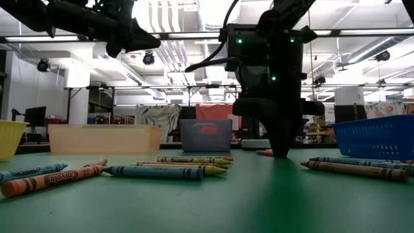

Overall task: Sort crayons
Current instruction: Put the orange crayon into the blue bin

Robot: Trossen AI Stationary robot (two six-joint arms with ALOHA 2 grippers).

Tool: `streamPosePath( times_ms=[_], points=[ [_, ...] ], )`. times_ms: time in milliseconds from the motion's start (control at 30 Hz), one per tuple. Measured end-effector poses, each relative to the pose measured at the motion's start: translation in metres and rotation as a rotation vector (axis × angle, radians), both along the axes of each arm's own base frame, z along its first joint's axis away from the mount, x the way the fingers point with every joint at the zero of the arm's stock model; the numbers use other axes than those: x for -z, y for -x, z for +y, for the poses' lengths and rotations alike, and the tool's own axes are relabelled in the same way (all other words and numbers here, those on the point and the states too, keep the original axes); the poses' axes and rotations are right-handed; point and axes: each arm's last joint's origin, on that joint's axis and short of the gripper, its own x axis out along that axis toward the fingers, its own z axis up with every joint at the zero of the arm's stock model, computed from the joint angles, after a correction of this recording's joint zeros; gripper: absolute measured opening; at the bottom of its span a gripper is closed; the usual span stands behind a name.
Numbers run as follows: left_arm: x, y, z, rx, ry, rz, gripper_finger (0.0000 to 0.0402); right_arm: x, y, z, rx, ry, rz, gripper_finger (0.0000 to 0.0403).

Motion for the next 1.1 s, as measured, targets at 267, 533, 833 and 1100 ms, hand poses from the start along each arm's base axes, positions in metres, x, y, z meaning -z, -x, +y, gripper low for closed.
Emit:
streamPosePath(
  times_ms=[267, 533, 833, 1100],
  points=[
    [0.0, 0.0, 0.0, 0.001, 0.0, 0.0, 0.0033, -0.003, 0.0, 0.0, -0.043, -0.01, -0.002, 0.0011],
    [0.001, 0.0, 0.0, 0.001, 0.012, -0.001, 0.0033, -0.033, -0.013, 0.004, -0.147, -0.013, -0.098, 0.0009],
    [0.002, 0.0, 0.0, 0.002, 0.024, -0.006, 0.0033, -0.071, -0.021, 0.021, -0.296, -0.056, -0.076, 0.0009],
    [0.002, 0.0, 0.0, 0.003, 0.025, -0.004, 0.0033, -0.105, 0.014, 0.045, -0.276, -0.037, 0.283, 0.0009]
  ],
)
